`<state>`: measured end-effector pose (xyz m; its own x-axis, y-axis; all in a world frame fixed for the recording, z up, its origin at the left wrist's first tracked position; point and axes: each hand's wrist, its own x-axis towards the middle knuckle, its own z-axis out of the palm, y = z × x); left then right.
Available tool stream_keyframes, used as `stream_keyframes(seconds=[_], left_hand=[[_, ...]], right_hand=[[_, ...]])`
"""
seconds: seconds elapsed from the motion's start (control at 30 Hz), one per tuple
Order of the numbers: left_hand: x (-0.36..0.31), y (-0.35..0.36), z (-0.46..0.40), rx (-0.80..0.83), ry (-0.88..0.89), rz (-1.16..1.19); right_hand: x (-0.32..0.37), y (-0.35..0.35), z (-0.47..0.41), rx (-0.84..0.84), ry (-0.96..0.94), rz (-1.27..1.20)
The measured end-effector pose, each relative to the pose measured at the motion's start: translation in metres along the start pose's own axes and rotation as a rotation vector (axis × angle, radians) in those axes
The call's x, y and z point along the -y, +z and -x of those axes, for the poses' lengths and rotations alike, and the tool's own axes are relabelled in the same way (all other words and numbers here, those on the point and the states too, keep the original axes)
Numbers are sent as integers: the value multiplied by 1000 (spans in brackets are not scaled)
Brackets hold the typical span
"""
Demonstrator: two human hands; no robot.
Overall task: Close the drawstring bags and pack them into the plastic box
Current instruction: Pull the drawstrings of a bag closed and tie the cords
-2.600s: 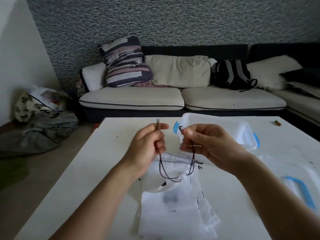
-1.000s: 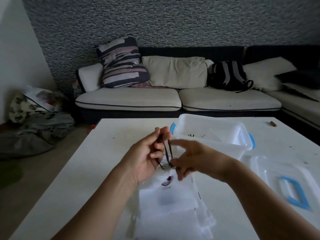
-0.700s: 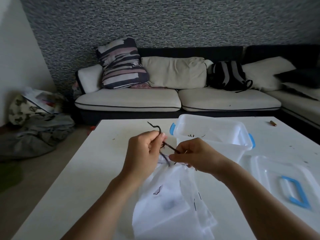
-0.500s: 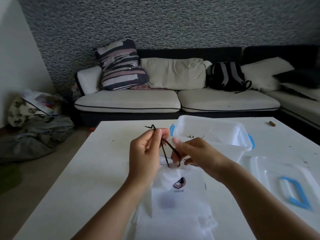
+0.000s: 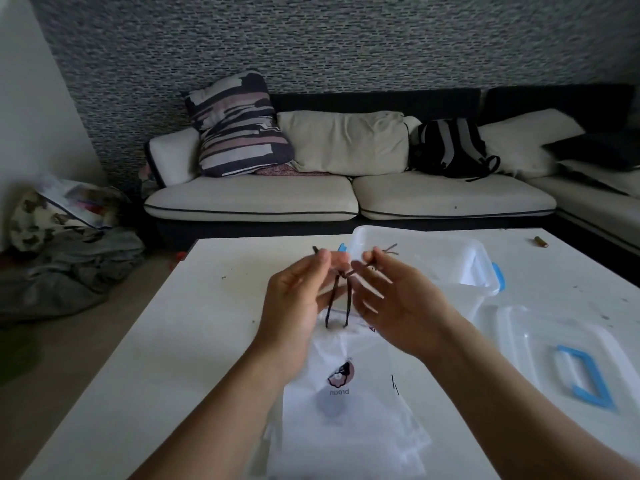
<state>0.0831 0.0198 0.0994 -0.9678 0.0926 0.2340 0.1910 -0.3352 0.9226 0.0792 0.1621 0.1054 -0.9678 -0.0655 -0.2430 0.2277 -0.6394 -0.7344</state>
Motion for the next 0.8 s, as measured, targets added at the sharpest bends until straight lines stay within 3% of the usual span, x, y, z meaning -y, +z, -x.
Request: stream_keyframes(seconds=[0.1, 0.17, 0.2, 0.27, 0.37, 0.47, 0.57, 0.67, 0.8], left_hand=[[-12, -32, -24, -297, -194, 452], [-16, -57, -36, -436, -259, 518], [-14, -65, -37, -425, -270, 400], [-4, -66, -36, -315, -196, -51], [8, -55, -29, -138, 98, -847], [9, -46, -18, 2, 20, -1138], [8, -47, -13, 175, -79, -1243], [3, -54, -12, 391, -149, -1384], [-3, -62, -13, 419, -49, -1290]], right_hand=[[25, -16, -5, -20, -136, -344], [42, -28, -5, -85, -210, -266], [45, -31, -5, -114, -225, -90], [38, -33, -4, -125, -264, 497], [16, -31, -3, 1, -345, 1357], [7, -31, -4, 156, -351, 1770], [6, -33, -3, 228, -273, 1871], [8, -34, -4, 251, -298, 1795], [22, -40, -4, 247, -303, 1523]])
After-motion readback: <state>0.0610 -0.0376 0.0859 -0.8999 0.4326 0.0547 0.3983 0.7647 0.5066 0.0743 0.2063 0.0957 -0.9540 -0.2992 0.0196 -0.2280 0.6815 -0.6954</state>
